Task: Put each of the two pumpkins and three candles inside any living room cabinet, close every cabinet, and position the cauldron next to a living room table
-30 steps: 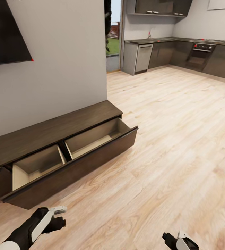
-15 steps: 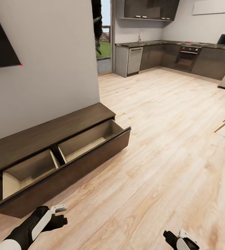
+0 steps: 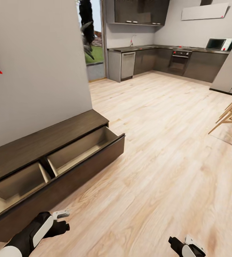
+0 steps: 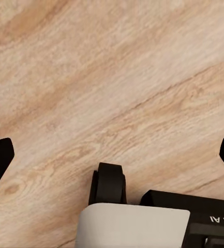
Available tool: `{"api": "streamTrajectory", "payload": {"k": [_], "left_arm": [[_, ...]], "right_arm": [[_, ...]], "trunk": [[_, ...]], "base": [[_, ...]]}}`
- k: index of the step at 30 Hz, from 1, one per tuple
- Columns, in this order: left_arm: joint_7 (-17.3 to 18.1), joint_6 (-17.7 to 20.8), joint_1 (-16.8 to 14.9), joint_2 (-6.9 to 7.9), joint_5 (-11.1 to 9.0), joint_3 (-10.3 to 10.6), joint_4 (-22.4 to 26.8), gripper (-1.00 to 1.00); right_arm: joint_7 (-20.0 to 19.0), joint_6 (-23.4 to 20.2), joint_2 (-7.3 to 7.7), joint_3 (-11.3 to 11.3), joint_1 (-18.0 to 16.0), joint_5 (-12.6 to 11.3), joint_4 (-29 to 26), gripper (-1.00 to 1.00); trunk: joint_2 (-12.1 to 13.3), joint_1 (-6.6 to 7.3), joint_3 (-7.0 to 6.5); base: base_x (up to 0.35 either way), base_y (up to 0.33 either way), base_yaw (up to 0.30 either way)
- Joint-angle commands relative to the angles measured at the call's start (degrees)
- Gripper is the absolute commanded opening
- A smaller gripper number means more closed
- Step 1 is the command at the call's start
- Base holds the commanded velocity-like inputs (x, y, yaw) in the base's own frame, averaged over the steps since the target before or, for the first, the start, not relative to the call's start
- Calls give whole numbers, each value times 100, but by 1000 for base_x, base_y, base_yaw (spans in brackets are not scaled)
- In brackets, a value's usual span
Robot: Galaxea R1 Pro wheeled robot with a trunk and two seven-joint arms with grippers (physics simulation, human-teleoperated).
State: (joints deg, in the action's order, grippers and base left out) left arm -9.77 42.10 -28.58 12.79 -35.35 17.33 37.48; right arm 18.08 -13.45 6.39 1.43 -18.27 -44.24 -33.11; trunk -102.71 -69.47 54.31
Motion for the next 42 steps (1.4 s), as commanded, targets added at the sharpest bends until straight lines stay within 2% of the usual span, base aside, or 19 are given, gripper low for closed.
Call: {"api": "streamTrajectory", "payload": {"k": [1,6,17,35,42], "left_arm": [[-52,14,-1,-2,-60,33,9,100],[-52,10,-2,-90,-60,34,12,100],[-51,17,-2,-92,-53,42,10,100],[-52,11,-1,-116,-51,40,11,100],[-52,9,-2,-171,-51,42,10,100]], "right_arm": [[37,-21,3,15,-1,-32,-12,100],[52,-34,3,8,-6,-32,-12,100],[21,-26,5,7,-5,-32,-20,100],[47,-13,3,10,-2,-24,-20,100],[78,471,0,19,-1,8,-14,100]], "trunk": [[-2,-2,-4],[-2,-2,-44],[-2,-2,-133],[-2,-2,-290],[-2,-2,-343]], "base": [[263,-109,-118],[243,-103,-122],[218,-44,-124],[66,-12,-59],[209,-127,0]]}}
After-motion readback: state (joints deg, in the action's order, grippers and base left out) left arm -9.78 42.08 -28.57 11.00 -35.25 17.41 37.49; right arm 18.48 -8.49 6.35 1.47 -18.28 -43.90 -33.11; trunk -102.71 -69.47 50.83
